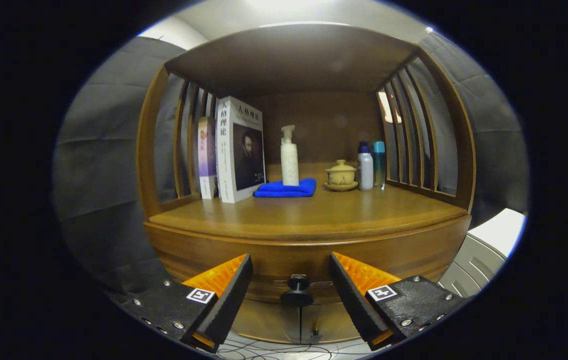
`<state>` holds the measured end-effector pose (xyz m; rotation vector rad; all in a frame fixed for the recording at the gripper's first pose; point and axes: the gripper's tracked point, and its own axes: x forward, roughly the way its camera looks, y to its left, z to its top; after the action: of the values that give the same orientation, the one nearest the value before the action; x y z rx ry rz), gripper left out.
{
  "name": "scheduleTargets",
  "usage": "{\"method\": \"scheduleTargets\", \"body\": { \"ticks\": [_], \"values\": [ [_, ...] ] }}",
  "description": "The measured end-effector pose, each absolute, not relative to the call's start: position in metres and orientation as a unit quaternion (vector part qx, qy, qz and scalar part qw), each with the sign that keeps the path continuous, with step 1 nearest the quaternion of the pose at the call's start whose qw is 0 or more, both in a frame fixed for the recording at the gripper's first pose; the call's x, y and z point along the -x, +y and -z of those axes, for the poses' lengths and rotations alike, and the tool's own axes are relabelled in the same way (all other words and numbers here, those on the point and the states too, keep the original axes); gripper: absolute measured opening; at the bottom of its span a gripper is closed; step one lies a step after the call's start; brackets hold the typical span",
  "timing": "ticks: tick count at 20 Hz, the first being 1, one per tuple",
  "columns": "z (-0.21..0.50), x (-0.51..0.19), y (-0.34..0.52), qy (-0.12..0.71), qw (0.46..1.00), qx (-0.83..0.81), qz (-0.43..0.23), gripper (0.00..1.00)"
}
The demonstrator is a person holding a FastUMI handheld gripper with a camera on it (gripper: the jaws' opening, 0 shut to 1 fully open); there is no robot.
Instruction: Pull open the drawer, take out the items inside it, and place them on the countertop above the cabinet.
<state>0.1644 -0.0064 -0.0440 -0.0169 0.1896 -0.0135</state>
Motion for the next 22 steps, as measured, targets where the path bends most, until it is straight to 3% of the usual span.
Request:
{"method": "scheduleTargets", "body": {
  "ticks": [6,11,20,22],
  "values": [
    [0.069,-0.171,-0.005,0.127,0.992,0.009,0.007,0.92],
    [0.077,-0.175,-0.005,0.139,0.99,-0.001,0.014,0.65],
    [0.089,-0.175,-0.012,0.166,0.986,-0.016,0.027,0.47],
    [0.092,-0.174,-0.012,0.174,0.984,-0.021,0.024,0.39]
  ]
}}
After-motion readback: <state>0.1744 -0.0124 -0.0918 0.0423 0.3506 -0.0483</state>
